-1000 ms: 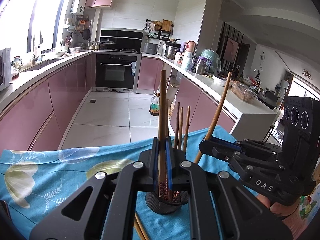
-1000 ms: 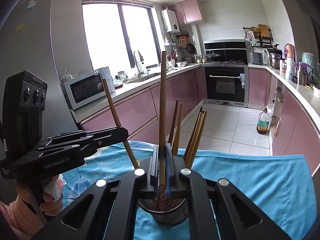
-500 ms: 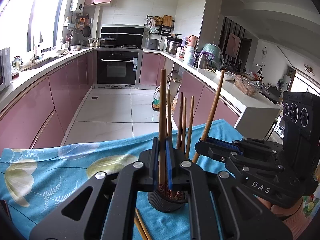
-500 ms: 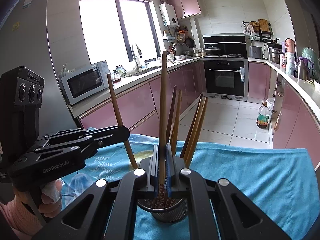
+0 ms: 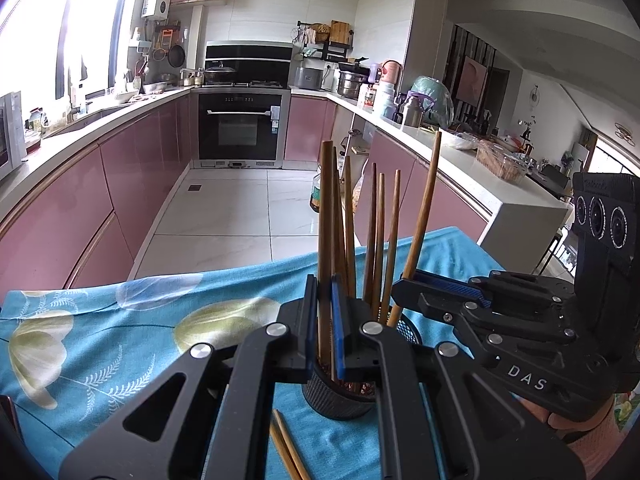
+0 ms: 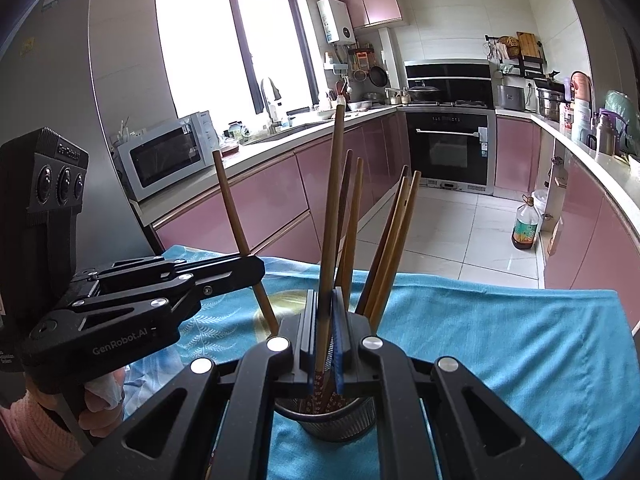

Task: Organize utensils
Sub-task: 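Open both grippers to release the chopsticks into the mesh cup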

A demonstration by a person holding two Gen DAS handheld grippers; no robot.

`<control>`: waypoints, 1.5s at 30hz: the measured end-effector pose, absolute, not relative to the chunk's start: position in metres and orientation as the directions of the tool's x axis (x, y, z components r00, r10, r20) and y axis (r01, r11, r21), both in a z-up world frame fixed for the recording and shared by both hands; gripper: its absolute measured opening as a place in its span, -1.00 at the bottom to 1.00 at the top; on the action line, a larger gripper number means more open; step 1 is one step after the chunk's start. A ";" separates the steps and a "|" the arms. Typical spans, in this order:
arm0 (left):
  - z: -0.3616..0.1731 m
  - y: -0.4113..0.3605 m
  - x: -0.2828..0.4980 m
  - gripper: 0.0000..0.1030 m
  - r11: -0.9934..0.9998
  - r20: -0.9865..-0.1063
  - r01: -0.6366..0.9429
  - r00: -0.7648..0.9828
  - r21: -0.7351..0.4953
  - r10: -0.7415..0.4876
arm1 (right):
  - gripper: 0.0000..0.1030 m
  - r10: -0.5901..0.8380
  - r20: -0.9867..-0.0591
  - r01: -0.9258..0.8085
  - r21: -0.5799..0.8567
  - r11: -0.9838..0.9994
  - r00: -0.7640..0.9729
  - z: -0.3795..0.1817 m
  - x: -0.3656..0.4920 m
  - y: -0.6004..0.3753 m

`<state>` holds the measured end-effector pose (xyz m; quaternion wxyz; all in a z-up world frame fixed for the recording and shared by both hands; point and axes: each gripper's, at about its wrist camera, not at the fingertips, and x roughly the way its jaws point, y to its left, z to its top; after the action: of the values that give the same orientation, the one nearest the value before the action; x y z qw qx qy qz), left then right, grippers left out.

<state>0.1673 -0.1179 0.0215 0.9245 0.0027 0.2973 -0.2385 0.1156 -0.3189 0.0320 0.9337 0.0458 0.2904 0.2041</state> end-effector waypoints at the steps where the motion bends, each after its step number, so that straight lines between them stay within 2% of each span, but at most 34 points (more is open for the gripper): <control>1: 0.021 -0.118 0.168 -0.86 0.887 -0.551 0.441 0.710 -0.137 -0.438 | -0.88 0.405 -0.526 -0.354 0.201 0.913 0.747 0.031 0.116 -0.318; 28: 0.009 -0.119 0.179 -0.79 0.894 -0.570 0.428 0.705 -0.134 -0.423 | -0.84 0.384 -0.552 -0.340 0.186 0.922 0.740 0.022 0.118 -0.317; 34: 0.005 -0.120 0.181 -0.57 0.898 -0.573 0.421 0.708 -0.126 -0.413 | -0.82 0.375 -0.554 -0.325 0.192 0.926 0.743 0.021 0.122 -0.320; 36: 0.002 -0.118 0.181 -0.54 0.898 -0.573 0.419 0.707 -0.132 -0.414 | -0.61 0.376 -0.550 -0.321 0.197 0.926 0.746 0.021 0.122 -0.320; 40: -0.001 -0.115 0.181 -0.42 0.901 -0.573 0.412 0.710 -0.134 -0.410 | -0.61 0.375 -0.550 -0.321 0.196 0.927 0.746 0.021 0.122 -0.318; 45: -0.002 -0.110 0.173 -0.18 0.906 -0.559 0.401 0.723 -0.138 -0.405 | -0.57 0.373 -0.549 -0.324 0.189 0.927 0.748 0.020 0.119 -0.316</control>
<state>0.1729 -0.1099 -0.0018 0.9282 -0.0038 0.3021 -0.2172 0.1191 -0.3163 0.0202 0.9339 0.0406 0.3022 0.1867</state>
